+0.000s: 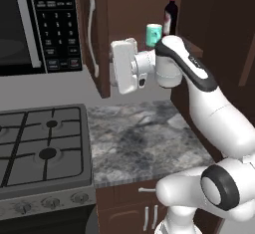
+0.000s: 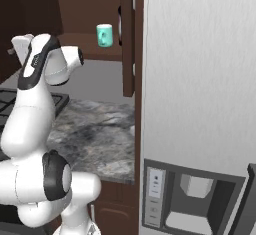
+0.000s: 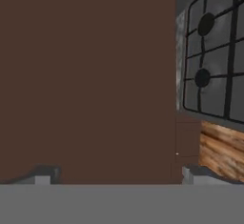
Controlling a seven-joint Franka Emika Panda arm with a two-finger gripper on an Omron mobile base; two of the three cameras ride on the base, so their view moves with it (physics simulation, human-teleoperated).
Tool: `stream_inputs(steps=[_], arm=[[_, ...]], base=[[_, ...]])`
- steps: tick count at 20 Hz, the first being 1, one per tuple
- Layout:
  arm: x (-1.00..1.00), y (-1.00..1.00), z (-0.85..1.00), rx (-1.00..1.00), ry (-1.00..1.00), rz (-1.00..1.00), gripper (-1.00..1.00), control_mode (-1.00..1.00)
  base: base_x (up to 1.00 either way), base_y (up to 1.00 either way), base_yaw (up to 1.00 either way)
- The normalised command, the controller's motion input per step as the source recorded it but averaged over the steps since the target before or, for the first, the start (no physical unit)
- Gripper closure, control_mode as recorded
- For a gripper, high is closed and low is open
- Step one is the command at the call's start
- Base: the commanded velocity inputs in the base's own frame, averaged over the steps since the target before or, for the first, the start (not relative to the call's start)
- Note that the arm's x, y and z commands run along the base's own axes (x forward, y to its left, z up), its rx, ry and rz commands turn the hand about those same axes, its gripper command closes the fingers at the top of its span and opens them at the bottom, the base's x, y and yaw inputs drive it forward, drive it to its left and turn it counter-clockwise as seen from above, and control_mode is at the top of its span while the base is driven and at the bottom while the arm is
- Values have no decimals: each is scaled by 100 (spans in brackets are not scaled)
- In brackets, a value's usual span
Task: Open the cabinet directly in front. Then move the wine and the mug to the dining counter with the jar on it.
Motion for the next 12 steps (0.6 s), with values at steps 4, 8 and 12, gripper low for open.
stream_inputs(steps=[4,8,12], arm=[[28,83,-19,-18,-16,-20,-100,-100],[18,100,-3,-19,-31,-22,-100,-100],[-10,3,7,0,-7,-1,-100,-100]], base=[[0,0,0],[0,0,0],[0,0,0]])
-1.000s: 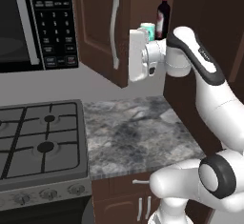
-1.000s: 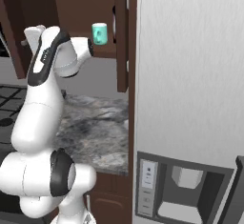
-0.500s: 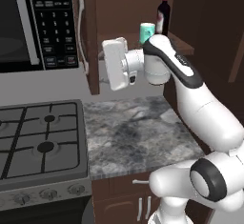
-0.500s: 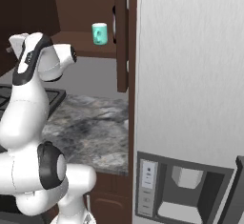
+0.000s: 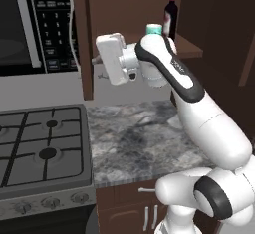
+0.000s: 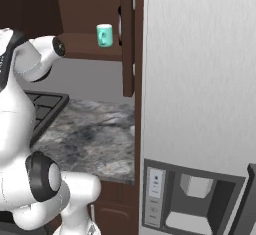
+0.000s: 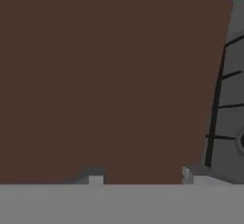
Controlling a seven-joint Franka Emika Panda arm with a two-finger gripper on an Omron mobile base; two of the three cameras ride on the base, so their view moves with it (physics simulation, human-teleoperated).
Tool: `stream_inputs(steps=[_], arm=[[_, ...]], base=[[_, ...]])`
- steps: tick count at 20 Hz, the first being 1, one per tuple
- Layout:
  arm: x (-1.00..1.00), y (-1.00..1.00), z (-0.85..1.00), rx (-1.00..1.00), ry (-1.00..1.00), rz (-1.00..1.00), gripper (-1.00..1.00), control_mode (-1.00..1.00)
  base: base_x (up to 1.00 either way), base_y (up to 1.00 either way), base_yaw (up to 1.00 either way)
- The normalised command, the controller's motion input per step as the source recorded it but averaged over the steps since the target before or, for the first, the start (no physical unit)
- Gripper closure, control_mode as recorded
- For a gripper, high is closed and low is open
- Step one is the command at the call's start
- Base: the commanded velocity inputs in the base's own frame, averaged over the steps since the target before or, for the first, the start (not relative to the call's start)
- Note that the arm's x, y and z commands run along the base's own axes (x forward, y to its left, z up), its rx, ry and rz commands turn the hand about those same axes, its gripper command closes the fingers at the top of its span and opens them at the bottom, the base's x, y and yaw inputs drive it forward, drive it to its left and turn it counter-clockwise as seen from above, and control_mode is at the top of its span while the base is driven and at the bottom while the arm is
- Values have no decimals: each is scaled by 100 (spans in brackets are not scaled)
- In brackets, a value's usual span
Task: Open the cabinet directly in front. Then move the wine and the mug to the dining counter with the jar on it.
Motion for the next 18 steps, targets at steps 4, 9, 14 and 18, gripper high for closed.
stream_inputs(steps=[4,9,14,18], arm=[[-21,-97,39,0,-12,1,-100,-100],[-2,-99,30,-12,-3,1,-100,-100],[-14,-83,2,-35,-23,6,-100,-100],[-15,-79,0,-45,-37,5,-100,-100]], base=[[0,0,0],[0,0,0],[0,0,0],[0,0,0]])
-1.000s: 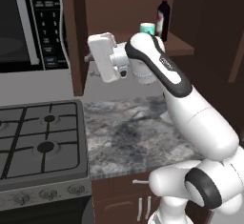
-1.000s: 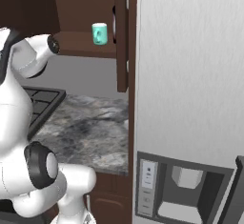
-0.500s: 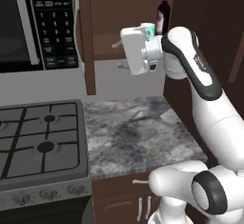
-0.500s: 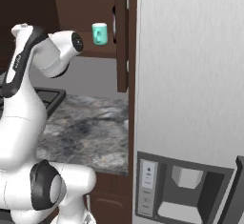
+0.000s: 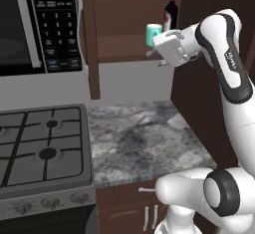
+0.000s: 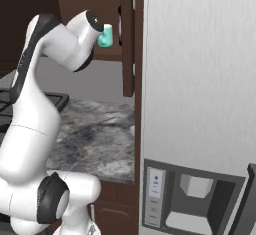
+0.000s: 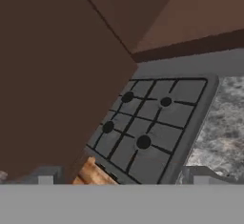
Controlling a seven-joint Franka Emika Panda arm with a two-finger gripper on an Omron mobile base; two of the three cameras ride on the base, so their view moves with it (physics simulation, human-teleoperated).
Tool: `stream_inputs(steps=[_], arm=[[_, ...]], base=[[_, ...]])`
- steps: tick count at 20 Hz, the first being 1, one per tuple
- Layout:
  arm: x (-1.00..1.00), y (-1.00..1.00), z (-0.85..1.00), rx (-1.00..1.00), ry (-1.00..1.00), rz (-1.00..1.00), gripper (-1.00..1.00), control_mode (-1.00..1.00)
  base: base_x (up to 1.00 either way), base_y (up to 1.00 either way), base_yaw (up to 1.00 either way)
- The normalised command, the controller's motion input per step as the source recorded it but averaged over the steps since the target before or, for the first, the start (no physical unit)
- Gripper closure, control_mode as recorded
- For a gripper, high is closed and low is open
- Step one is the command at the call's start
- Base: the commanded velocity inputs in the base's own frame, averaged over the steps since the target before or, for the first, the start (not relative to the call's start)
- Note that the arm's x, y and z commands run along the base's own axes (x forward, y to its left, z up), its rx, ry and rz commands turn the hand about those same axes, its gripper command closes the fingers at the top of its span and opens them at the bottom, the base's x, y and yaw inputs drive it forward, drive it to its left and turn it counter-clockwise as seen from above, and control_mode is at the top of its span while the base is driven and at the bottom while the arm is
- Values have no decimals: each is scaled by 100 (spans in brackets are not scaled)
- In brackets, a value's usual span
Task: Open the cabinet directly in front. Then move the wine and the mug to the dining counter with the jar on it.
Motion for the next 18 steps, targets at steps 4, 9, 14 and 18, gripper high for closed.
stream_inputs(steps=[4,9,14,18], arm=[[-10,-60,0,-50,-41,6,-100,-100],[8,-23,-2,-37,-18,-2,-100,-100],[8,3,0,-3,3,-9,-100,-100],[3,-11,0,0,-6,-29,-100,-100]], base=[[0,0,0],[0,0,0],[0,0,0],[0,0,0]])
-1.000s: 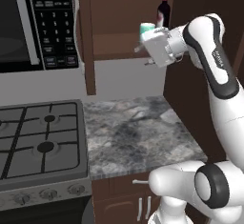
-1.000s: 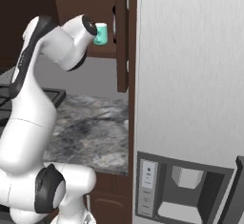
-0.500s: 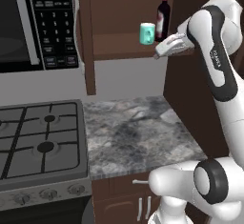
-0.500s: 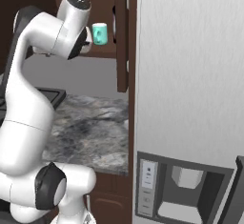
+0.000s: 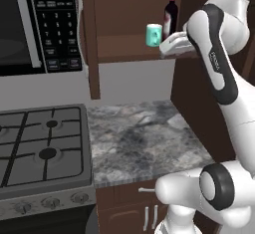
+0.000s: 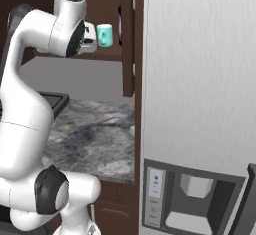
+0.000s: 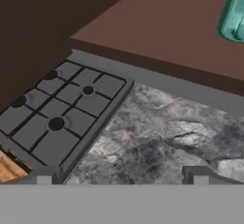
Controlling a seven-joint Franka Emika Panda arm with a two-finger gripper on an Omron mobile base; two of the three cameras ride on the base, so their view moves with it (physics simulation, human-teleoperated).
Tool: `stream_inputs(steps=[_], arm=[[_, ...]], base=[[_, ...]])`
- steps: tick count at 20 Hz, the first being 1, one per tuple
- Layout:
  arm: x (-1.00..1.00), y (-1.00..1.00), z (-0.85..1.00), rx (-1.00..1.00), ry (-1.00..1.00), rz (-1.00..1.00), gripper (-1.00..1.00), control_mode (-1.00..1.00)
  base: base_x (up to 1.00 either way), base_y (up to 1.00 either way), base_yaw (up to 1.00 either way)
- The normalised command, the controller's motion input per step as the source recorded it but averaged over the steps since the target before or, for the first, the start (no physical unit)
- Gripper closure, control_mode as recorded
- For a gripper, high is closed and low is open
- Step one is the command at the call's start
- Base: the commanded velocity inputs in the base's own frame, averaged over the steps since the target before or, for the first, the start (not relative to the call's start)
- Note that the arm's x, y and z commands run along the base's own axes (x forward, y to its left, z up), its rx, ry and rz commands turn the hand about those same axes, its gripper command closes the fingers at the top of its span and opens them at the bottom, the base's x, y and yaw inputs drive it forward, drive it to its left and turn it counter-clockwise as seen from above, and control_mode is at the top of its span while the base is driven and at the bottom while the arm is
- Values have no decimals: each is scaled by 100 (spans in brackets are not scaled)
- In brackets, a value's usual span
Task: Open the cabinet directly in front. Then move the wine and the mug to the dining counter with the jar on it.
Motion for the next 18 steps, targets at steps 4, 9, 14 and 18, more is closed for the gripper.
stream_inputs(steps=[4,9,14,18], arm=[[0,-2,-1,0,-24,-53,-100,-100],[1,2,-1,0,-18,-34,-100,-100],[42,-6,0,2,0,-7,-100,-100],[64,-29,3,8,0,-7,-100,-100]], base=[[0,0,0],[0,0,0],[0,0,0],[0,0,0]])
